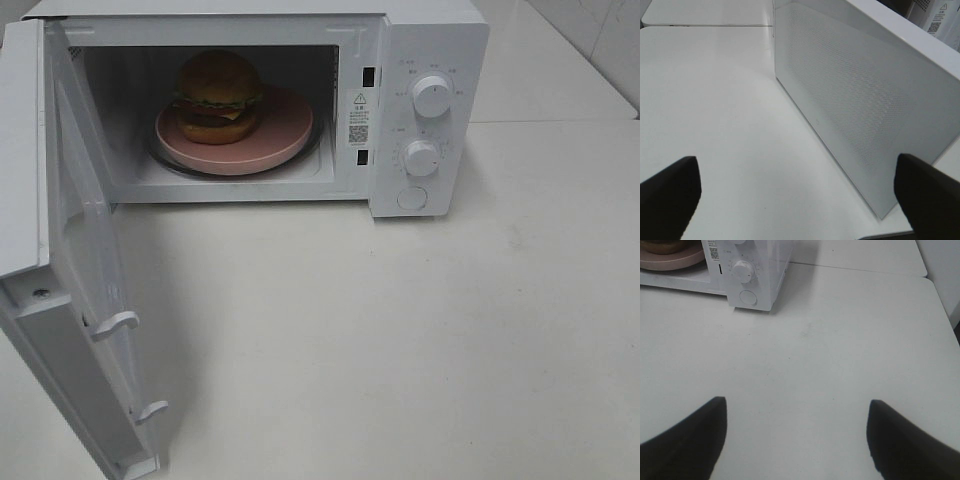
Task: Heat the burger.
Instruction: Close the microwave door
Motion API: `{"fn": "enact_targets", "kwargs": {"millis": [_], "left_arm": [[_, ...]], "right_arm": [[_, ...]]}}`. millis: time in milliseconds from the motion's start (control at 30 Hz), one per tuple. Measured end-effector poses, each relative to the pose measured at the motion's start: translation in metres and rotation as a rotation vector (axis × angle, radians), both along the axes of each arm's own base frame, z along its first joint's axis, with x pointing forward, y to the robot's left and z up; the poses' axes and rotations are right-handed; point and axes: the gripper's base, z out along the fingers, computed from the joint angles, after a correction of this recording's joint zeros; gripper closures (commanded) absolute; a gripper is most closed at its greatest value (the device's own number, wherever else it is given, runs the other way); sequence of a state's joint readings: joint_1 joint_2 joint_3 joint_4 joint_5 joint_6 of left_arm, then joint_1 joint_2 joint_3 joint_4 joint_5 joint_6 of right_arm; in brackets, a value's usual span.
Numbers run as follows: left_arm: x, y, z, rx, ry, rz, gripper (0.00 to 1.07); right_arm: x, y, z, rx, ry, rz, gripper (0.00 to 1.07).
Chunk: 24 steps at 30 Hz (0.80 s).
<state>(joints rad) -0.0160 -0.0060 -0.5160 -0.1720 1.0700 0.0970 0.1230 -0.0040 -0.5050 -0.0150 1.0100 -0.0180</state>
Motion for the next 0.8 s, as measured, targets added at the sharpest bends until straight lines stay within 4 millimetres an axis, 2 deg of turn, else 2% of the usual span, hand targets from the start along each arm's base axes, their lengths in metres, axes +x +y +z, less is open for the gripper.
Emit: {"fn": "enact_targets", "kwargs": {"millis": [800], "left_arm": [[0.0000, 0.0000, 0.0000, 0.000, 0.000, 0.000, 0.09]], "right_arm": [[0.0000, 0.0002, 0.0000, 0.002, 0.000, 0.001, 0.33]]}}
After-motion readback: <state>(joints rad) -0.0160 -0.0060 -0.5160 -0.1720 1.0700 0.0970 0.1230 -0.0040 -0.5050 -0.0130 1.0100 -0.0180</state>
